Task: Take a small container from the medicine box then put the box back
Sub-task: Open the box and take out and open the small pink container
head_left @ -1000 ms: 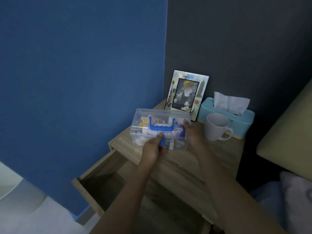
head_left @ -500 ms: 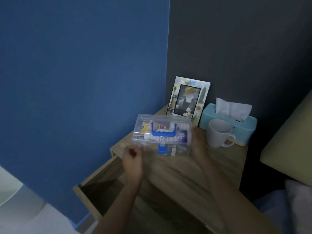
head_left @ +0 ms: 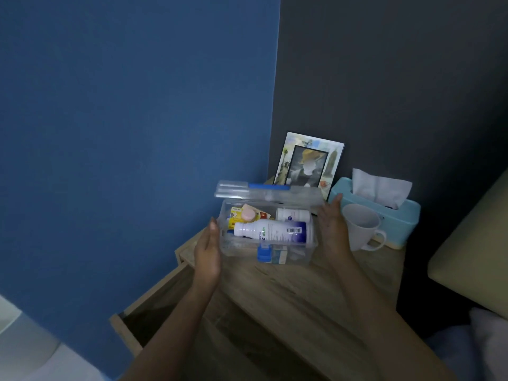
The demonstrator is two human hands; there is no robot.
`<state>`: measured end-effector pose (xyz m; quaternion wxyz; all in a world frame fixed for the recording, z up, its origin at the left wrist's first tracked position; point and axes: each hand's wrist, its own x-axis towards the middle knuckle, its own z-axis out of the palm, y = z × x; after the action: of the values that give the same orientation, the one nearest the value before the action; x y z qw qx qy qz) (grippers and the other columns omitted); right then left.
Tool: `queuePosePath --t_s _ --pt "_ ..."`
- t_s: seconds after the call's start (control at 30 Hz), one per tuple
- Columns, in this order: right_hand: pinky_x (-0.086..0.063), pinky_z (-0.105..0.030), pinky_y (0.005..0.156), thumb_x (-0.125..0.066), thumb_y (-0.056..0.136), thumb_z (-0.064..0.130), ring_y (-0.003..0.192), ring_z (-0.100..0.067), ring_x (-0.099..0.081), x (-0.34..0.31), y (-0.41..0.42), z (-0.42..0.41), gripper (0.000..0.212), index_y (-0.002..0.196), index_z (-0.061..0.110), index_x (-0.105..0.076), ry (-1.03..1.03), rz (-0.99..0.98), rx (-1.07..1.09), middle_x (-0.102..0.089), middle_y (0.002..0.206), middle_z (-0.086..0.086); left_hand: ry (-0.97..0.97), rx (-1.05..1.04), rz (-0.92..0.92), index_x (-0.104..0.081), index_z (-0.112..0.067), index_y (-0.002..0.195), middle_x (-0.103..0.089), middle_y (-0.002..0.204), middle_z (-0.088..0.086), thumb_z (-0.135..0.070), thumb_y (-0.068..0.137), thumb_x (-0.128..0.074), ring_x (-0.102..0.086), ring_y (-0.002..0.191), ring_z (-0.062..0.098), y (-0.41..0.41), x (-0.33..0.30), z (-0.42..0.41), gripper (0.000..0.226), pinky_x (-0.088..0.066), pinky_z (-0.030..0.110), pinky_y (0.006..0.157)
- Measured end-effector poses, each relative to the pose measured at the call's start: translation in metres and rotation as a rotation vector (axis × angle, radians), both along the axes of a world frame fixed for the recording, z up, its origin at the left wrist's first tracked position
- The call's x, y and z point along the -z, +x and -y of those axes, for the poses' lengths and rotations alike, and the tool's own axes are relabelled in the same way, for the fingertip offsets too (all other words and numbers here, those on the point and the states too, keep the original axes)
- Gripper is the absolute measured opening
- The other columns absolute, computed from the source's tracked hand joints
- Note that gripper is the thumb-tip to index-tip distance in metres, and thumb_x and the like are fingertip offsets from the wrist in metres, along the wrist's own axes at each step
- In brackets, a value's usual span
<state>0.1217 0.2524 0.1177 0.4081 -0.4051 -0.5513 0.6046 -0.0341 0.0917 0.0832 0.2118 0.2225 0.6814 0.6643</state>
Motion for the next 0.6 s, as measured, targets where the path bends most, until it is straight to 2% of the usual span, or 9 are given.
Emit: queuePosePath --t_s 0.03,0.1,0.13,0.2,0.3,0.37,0.5,0.6 --pt "-0.036 -0.021 0.101 -0.022 0.099 0.057 0.135 -0.024 -0.047 -0.007 -0.003 -0.004 0.062 0.139 0.020 -0.050 0.037 0.001 0.002 -0.055 0.142 -0.005 -0.005 -0.003 -0.008 -0.035 -0.017 0.146 -0.038 0.153 0.002 -0.046 0.099 -0.027 -0.034 0.141 0.016 -0.002 0.001 -0.002 0.056 -0.026 0.027 0.109" --pt "-0.046 -0.032 0.100 -0.021 0.097 0.061 0.127 -0.022 -0.055 -0.021 -0.011 -0.013 0.061 0.131 0.025 -0.058 0.074 0.027 -0.025 -0.063 0.133 -0.003 -0.011 -0.011 -0.015 -0.036 -0.014 0.146 -0.039 0.152 0.003 -0.043 0.100 -0.030 -0.035 0.140 0.017 -0.006 0.001 -0.006 0.055 -0.026 0.029 0.112" --pt "-0.043 -0.041 0.106 -0.020 0.097 0.062 0.130 -0.024 -0.053 -0.026 -0.016 -0.020 0.066 0.136 0.023 -0.054 0.088 0.051 -0.057 -0.059 0.139 -0.005 -0.009 -0.008 -0.010 -0.037 -0.014 0.146 -0.040 0.152 0.004 -0.042 0.100 -0.031 -0.036 0.140 0.017 -0.008 0.000 -0.007 0.055 -0.026 0.030 0.114" --pt "-0.032 -0.047 0.117 -0.018 0.096 0.063 0.139 -0.028 -0.042 -0.031 -0.025 -0.033 0.071 0.145 0.018 -0.044 0.092 0.090 -0.091 -0.046 0.150 -0.009 -0.001 0.006 -0.003 -0.039 -0.013 0.145 -0.042 0.150 0.004 -0.043 0.100 -0.031 -0.038 0.139 0.018 -0.012 -0.001 -0.009 0.055 -0.027 0.036 0.118" --pt "-0.022 -0.049 0.120 -0.016 0.095 0.065 0.146 -0.030 -0.030 -0.026 -0.036 -0.052 0.076 0.149 0.016 -0.037 0.076 0.175 -0.097 -0.032 0.158 -0.013 -0.004 0.009 -0.049 -0.042 -0.011 0.143 -0.045 0.148 0.005 -0.045 0.099 -0.032 -0.040 0.138 0.019 -0.016 -0.002 -0.013 0.057 -0.029 0.036 0.117" --pt "-0.025 -0.050 0.119 -0.015 0.094 0.067 0.143 -0.031 -0.035 -0.018 -0.038 -0.055 0.077 0.148 0.018 -0.040 0.062 0.214 -0.129 -0.039 0.154 -0.014 -0.015 0.018 -0.063 -0.043 -0.008 0.142 -0.046 0.147 0.009 -0.046 0.099 -0.031 -0.042 0.137 0.022 -0.019 -0.002 -0.016 0.058 -0.031 0.036 0.116" --pt "-0.033 -0.050 0.115 -0.018 0.088 0.074 0.131 -0.032 -0.050 -0.002 -0.038 -0.051 0.084 0.140 0.016 -0.050 0.020 0.221 -0.124 -0.054 0.142 -0.014 -0.008 0.028 -0.049 -0.040 -0.013 0.144 -0.043 0.150 0.003 -0.046 0.099 -0.030 -0.039 0.138 0.016 -0.022 0.000 -0.019 0.056 -0.028 0.027 0.112" --pt "-0.031 -0.041 0.116 -0.023 0.087 0.072 0.136 -0.030 -0.045 0.010 -0.037 -0.054 0.084 0.144 0.014 -0.044 0.025 0.251 -0.062 -0.048 0.148 -0.012 -0.009 0.027 -0.071 -0.038 -0.014 0.145 -0.040 0.151 0.001 -0.046 0.099 -0.030 -0.036 0.139 0.013 -0.022 0.002 -0.021 0.057 -0.026 0.023 0.109"
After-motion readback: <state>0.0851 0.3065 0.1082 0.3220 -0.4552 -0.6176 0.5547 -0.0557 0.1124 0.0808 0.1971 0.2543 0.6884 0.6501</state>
